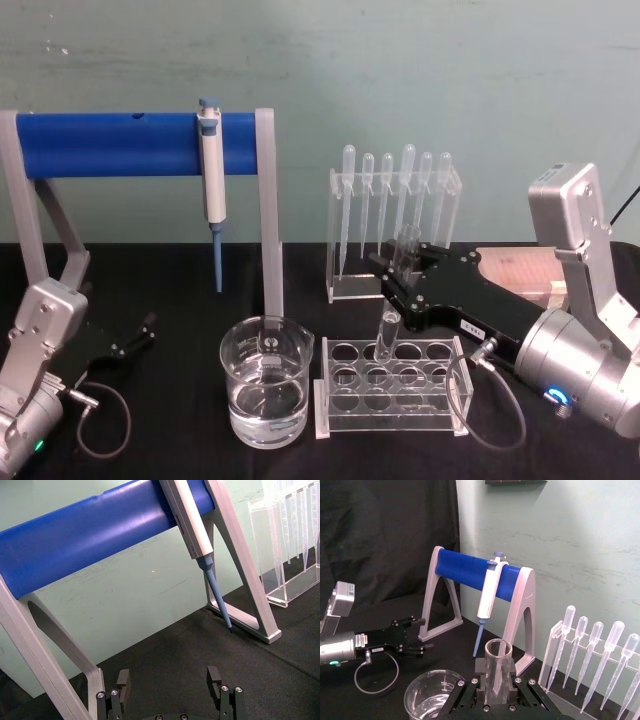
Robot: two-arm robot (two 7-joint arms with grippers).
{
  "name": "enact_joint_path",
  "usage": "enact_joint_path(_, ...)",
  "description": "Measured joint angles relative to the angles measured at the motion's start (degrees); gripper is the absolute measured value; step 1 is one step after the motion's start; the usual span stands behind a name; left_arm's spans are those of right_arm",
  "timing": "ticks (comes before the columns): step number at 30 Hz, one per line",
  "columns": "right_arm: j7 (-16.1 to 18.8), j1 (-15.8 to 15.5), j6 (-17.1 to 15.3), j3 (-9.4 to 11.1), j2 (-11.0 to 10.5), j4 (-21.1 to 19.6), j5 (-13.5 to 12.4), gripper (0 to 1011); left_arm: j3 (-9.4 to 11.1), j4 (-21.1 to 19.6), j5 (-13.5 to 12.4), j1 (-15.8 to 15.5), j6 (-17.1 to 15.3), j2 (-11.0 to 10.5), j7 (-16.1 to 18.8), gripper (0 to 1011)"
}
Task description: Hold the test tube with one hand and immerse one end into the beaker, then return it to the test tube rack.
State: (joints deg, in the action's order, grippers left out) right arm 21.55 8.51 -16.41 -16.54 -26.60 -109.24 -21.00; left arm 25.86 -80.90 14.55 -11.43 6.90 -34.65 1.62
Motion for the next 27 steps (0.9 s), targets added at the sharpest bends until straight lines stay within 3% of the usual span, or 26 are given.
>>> enact_joint_path(16, -0.1, 0.3, 0.1, -0.4, -0.1, 0.1, -0.1, 224, 0.0, 0.0, 0.0, 0.0, 0.0, 0.0, 0.0, 1000)
enact_joint_path(27, -0.1, 6.0, -1.6, -3.6, 0.2, 0.6, -1.3, 224, 0.0, 0.0, 0.0, 0.0, 0.0, 0.0, 0.0, 1000)
